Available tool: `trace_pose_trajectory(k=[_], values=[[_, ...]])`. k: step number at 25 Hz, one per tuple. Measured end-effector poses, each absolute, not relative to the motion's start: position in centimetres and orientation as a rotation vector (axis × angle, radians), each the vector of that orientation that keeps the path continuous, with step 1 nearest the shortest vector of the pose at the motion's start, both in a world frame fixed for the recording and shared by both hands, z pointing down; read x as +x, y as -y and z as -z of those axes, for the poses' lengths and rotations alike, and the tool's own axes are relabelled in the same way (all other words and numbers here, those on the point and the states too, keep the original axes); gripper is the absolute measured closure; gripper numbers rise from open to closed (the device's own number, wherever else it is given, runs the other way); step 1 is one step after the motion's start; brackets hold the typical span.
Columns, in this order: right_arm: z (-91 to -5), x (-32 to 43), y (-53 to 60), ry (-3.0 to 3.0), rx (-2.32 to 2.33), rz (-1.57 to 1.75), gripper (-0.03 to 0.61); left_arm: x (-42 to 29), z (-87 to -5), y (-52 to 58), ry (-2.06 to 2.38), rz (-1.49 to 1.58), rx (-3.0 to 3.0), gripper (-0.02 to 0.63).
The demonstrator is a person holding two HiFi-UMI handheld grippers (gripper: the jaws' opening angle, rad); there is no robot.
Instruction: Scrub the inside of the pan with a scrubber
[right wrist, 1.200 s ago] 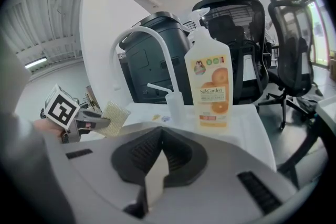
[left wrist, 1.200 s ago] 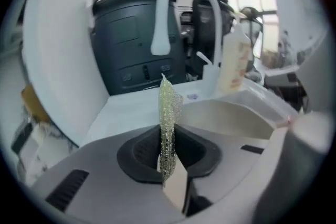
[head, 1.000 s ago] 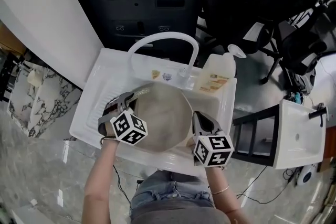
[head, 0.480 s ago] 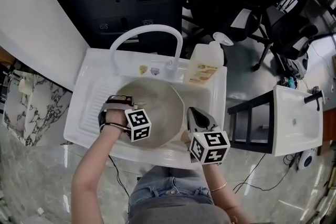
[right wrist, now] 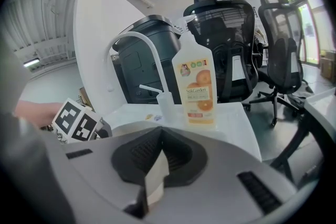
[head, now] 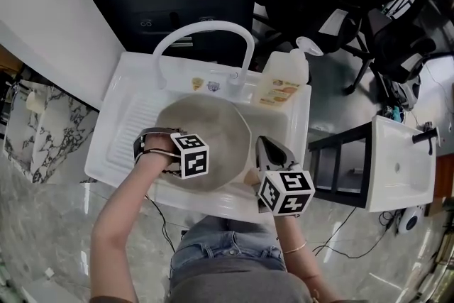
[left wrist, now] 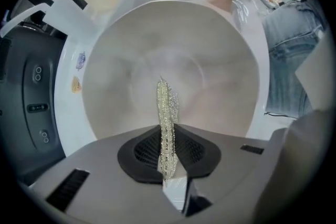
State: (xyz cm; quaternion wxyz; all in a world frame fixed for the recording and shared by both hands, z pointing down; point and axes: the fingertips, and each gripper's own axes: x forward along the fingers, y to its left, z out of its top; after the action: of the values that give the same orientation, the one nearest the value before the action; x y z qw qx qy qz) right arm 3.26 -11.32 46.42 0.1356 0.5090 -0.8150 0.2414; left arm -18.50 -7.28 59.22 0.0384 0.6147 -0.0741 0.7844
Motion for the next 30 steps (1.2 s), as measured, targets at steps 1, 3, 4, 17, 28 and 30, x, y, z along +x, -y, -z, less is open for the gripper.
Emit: trace_pose_trajectory(k=[1,3,4,17,28,30], values=[[-46.4,3.3,11.4,2.361,1.474,-0.699,0.568,-18.3,-59.1,6.8,0.205,-2.393,1.885,0.554],[-46.4,3.6,11.5,2.361,1.475,-0.698,0.568,-17.8,-59.1,5.7,0.147,-2.362,1.881,0.552],[-46.4,3.7,11.5,2.361,1.477,-0.698,0.568,-17.6,-59.1,5.1,0.114,-2.348,1.877,0.554],[-46.1,4.4,11.5,2.378,1.466,-0.702,0.568,-17.0,-58.6,-0.3,-0.125,-2.113,1.741,0.554],[-46.1,5.7,11.5,2.377,1.483,-0.714,0.568,-13.3,-57.4,-3.0,-0.345,-1.876,1.764,0.554],[-46.1,6.1,11.6,2.372,1.491,-0.717,0.568,-12.4,-57.3,-3.3,-0.379,-1.837,1.781,0.554]])
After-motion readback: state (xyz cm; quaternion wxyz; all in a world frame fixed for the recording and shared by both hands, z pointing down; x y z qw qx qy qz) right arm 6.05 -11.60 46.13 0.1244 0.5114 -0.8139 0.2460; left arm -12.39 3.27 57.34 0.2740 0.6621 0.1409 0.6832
